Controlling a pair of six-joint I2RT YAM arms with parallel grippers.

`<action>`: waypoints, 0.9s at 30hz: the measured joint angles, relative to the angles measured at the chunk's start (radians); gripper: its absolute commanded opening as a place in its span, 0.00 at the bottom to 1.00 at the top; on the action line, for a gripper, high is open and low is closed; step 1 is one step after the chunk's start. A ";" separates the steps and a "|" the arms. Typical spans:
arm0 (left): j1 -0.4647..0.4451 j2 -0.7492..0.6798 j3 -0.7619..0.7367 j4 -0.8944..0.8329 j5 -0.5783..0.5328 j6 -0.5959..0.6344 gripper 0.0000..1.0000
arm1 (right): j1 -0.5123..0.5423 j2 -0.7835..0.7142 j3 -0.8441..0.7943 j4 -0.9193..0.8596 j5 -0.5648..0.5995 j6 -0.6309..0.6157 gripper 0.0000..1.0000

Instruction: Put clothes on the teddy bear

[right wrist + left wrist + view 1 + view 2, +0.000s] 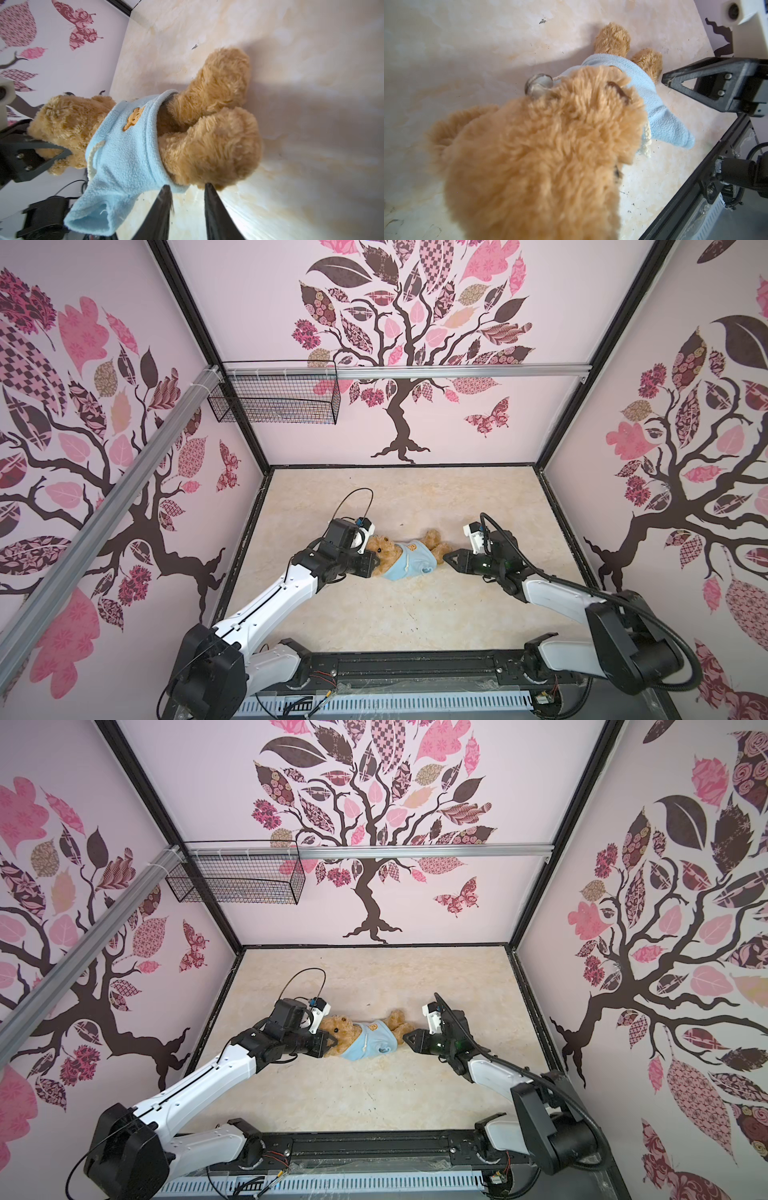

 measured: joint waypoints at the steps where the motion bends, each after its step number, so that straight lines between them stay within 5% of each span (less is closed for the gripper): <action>1: 0.000 0.001 -0.004 0.008 0.000 -0.002 0.00 | 0.000 -0.039 0.002 -0.026 0.027 -0.011 0.37; 9: 0.007 0.014 -0.004 0.030 0.010 0.053 0.00 | 0.010 -0.182 0.077 -0.126 0.135 -0.071 0.41; 27: 0.017 0.008 -0.006 0.081 0.083 0.201 0.00 | 0.045 -0.129 0.158 -0.175 0.071 -0.084 0.54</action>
